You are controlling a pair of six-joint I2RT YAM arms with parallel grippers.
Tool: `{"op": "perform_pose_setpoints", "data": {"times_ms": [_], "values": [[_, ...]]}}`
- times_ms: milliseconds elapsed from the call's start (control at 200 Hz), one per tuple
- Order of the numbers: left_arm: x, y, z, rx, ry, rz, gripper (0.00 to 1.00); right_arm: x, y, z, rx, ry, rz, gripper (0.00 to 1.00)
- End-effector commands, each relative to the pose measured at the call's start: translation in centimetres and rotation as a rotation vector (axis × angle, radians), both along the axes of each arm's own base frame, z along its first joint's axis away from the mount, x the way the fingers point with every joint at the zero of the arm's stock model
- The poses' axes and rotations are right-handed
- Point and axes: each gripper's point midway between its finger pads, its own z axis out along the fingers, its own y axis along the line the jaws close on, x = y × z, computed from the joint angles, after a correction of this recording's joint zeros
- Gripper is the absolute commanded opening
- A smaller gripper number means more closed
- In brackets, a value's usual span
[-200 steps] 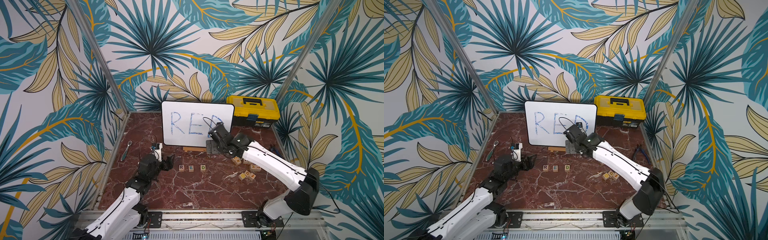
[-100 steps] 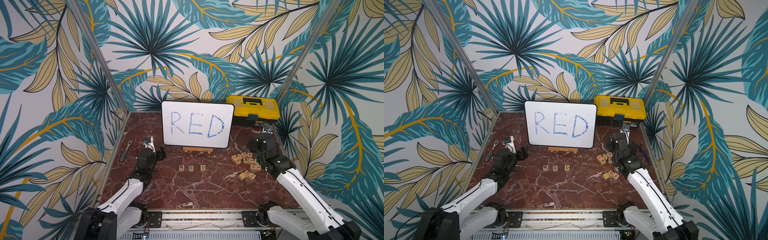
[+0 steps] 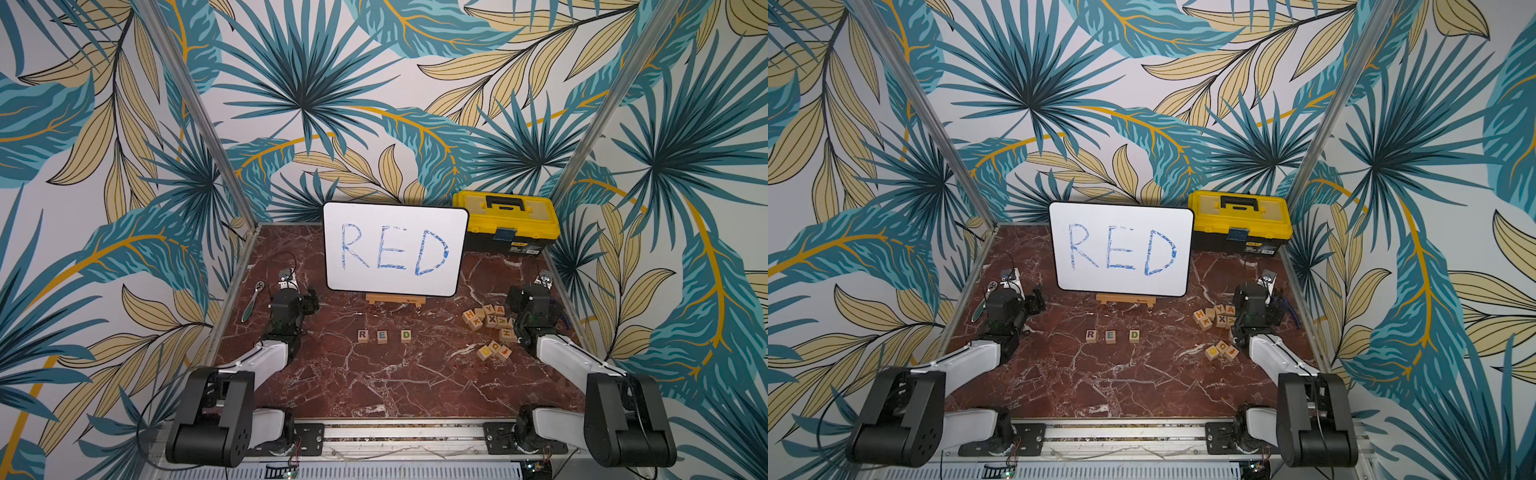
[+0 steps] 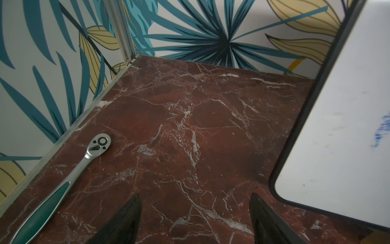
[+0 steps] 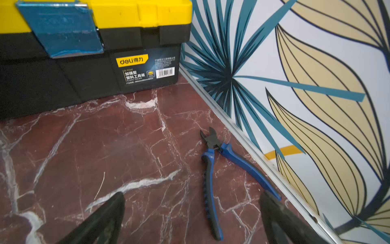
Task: Assemble the uppercase word "red" with letter blocks
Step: Reset both arms
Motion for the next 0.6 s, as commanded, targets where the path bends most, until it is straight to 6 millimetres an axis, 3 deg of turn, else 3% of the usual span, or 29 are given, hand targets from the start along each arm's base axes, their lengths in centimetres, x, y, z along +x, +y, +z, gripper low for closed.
{"op": "perform_pose_setpoints", "data": {"times_ms": [0, 130, 305, 456, 591], "values": [[2.0, -0.4, 2.3, 0.057, -0.073, -0.062, 0.77, 0.9, -0.1, 0.8, -0.019, -0.063, 0.026, 0.99], [2.4, 1.2, 2.3, 0.069, -0.092, -0.036, 0.78, 1.2, 0.9, 0.4, -0.008, -0.078, 0.104, 0.99], [3.0, 0.7, 1.0, 0.068, -0.096, -0.081, 0.77, 0.5, 2.9, 0.8, 0.008, -0.138, 0.229, 0.99], [2.9, 0.1, 0.6, 0.051, -0.106, -0.131, 1.00, 0.4, 4.0, 0.6, 0.044, -0.149, 0.284, 0.99], [2.8, 0.1, 0.4, 0.052, -0.111, -0.129, 1.00, 0.9, 4.7, 0.7, 0.092, -0.193, 0.312, 0.99]]}}
